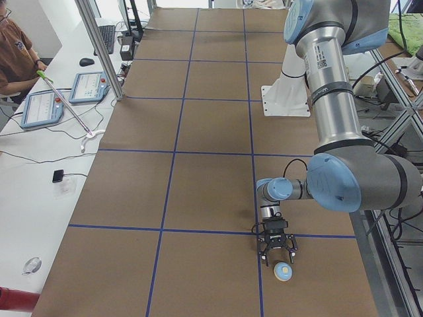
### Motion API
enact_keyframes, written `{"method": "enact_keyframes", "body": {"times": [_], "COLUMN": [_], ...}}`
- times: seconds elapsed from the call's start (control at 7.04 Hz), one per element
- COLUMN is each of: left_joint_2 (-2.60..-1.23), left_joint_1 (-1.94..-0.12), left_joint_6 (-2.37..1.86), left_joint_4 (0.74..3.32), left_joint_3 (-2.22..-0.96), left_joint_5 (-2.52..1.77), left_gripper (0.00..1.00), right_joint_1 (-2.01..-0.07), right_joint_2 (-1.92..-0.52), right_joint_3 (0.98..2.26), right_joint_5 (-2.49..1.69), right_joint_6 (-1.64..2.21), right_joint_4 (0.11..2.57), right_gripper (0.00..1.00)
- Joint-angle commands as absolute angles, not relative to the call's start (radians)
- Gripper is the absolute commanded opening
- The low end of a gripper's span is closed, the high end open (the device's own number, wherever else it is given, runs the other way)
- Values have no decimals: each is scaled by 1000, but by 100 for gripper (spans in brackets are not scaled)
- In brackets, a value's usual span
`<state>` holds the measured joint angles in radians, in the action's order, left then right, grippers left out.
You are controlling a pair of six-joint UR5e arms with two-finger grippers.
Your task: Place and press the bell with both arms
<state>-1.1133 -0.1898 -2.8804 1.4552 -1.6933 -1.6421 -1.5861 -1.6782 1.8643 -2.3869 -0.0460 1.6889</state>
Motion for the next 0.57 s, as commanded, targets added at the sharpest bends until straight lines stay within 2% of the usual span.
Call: {"method": "enact_keyframes", "body": {"times": [0.0,0.43], "left_joint_2": [-1114,-1115], "left_joint_1": [-189,-173], "left_joint_6": [-2887,-2898], "left_joint_4": [1457,1477], "left_joint_3": [-1663,-1635], "left_joint_5": [-1641,-1641], "left_gripper": [100,100], "right_joint_1": [-1586,-1586], "right_joint_2": [-1678,-1678], "right_joint_3": [1868,1870], "right_joint_5": [-2387,-2387], "right_joint_6": [-46,-46], "right_joint_4": [1689,1689], "right_gripper": [100,100]}}
